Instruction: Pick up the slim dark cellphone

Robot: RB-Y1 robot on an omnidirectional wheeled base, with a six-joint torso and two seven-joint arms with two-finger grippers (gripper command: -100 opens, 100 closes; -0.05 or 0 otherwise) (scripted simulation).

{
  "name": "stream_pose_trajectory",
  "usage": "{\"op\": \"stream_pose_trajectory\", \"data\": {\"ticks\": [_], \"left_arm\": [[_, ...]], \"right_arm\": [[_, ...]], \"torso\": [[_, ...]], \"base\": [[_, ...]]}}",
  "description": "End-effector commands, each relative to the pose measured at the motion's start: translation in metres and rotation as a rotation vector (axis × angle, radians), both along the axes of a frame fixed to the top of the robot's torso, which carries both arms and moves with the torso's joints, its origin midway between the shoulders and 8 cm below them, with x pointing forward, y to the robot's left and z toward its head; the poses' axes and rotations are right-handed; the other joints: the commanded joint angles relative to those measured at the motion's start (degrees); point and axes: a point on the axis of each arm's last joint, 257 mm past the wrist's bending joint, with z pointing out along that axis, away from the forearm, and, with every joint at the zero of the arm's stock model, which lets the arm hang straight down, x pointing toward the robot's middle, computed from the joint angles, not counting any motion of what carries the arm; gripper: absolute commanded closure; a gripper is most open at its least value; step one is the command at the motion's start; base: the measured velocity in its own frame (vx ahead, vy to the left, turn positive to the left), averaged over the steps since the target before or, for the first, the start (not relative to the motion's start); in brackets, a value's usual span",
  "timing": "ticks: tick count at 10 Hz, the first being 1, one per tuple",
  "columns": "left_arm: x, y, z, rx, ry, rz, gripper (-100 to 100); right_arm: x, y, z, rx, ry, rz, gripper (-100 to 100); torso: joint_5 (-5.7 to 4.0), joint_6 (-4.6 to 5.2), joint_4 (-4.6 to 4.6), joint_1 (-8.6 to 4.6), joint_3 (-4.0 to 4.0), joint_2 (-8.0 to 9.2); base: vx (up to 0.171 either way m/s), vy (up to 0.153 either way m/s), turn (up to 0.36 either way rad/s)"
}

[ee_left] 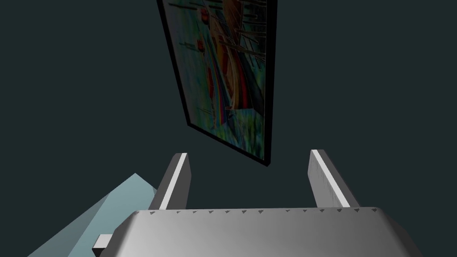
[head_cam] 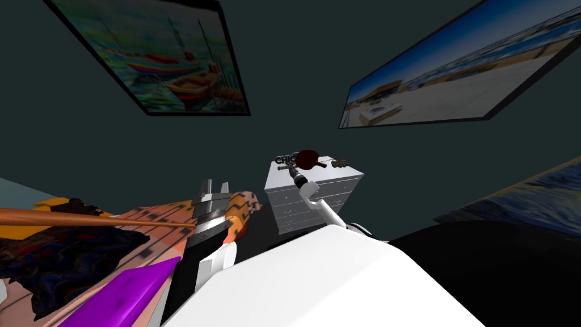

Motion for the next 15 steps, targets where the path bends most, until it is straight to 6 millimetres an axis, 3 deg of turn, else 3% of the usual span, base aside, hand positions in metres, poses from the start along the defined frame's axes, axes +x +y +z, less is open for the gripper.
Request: {"op": "stream_pose_trajectory", "data": {"ticks": [1,9,10,11,12,13,14,15], "left_arm": [[0.0,0.0,0.0,0.0,0.0,0.0,0],[0.0,0.0,0.0,0.0,0.0,0.0,0],[0.0,0.0,0.0,0.0,0.0,0.0,0],[0.0,0.0,0.0,0.0,0.0,0.0,0],[0.0,0.0,0.0,0.0,0.0,0.0,0],[0.0,0.0,0.0,0.0,0.0,0.0,0],[0.0,0.0,0.0,0.0,0.0,0.0,0],[0.0,0.0,0.0,0.0,0.0,0.0,0]], "right_arm": [[0.0,0.002,-0.002,0.019,0.011,0.013,-100],[0.005,0.012,-0.017,0.082,0.065,0.07,-100],[0.005,0.012,-0.018,0.081,0.065,0.07,0],[0.022,-0.004,0.006,0.104,0.005,0.041,-100],[0.031,-0.017,0.008,0.1,-0.006,0.013,-100],[0.036,-0.027,-0.003,0.084,0.011,-0.014,-100],[0.036,-0.028,-0.002,0.059,0.002,-0.023,-100],[0.048,-0.038,0.02,0.095,-0.052,-0.033,-100]], "torso": [[0.0,0.0,0.0,0.0,0.0,0.0],[-0.02,0.0,-0.02,-0.08,-0.04,-0.06],[0.0,-0.02,0.01,0.01,0.03,0.08],[0.01,-0.02,0.04,0.08,0.11,0.2],[0.02,-0.05,0.08,0.11,0.23,0.42],[0.02,-0.02,0.12,0.1,0.3,0.53],[0.02,-0.02,0.1,0.11,0.26,0.46],[0.02,0.02,0.1,0.08,0.22,0.37]], "base": [[0.053,-0.025,-0.027],[0.074,-0.037,-0.053],[0.007,-0.004,0.003],[-0.066,-0.002,0.132],[-0.085,-0.002,0.086],[-0.041,0.002,-0.006],[-0.008,0.003,-0.007],[-0.059,0.008,0.126]]}}
